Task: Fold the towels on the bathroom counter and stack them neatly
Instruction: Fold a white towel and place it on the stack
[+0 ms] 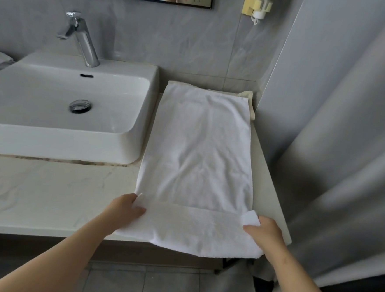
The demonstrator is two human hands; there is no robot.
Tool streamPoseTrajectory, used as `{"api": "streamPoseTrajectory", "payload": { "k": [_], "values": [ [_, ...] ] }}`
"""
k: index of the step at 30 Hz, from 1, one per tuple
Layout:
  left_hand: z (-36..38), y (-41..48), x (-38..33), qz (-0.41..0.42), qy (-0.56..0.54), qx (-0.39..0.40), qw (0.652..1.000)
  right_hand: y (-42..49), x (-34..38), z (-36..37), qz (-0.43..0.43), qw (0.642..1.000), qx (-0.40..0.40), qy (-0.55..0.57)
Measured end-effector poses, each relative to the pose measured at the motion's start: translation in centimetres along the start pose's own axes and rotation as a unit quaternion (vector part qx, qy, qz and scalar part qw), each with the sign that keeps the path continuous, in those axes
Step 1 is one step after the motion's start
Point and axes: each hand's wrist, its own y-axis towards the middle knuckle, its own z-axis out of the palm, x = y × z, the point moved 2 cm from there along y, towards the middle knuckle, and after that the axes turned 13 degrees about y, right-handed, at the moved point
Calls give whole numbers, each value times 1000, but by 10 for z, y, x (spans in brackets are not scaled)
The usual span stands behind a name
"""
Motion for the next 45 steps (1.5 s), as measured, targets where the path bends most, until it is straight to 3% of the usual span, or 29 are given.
{"api": "streamPoseTrajectory", "payload": {
  "k": [2,4,7,12,15,20,25,34,40,43,45],
  "values": [
    [-2,-2,0,-4,34,15,999,1,0,-4,12,1000,16,-23],
    [-6,-1,-5,-7,95,-35,995,3,0,-3,3,999,9,-39],
    [-6,3,-16,7,110,-115,987,7,2,1,-57,996,-36,-50],
    [-7,7,-22,71,135,-155,976,12,9,7,-174,979,-70,-85],
    [-16,3,-30,96,82,-169,977,10,18,6,-208,976,-58,-37],
    [-37,10,-37,54,-25,-219,974,15,42,0,-237,969,-75,-7],
    [-27,31,-45,89,117,-127,981,30,41,12,-173,979,-7,-111],
    [-25,22,-41,97,229,-90,964,16,25,13,-204,938,-85,-269],
    [-27,8,-24,97,203,50,973,4,10,-1,-117,944,-24,-307],
    [-38,8,-24,102,125,91,983,5,14,-5,-99,968,-9,-229],
    [-49,12,-28,119,56,55,990,7,24,-6,-110,983,-34,-141]
  ]
}}
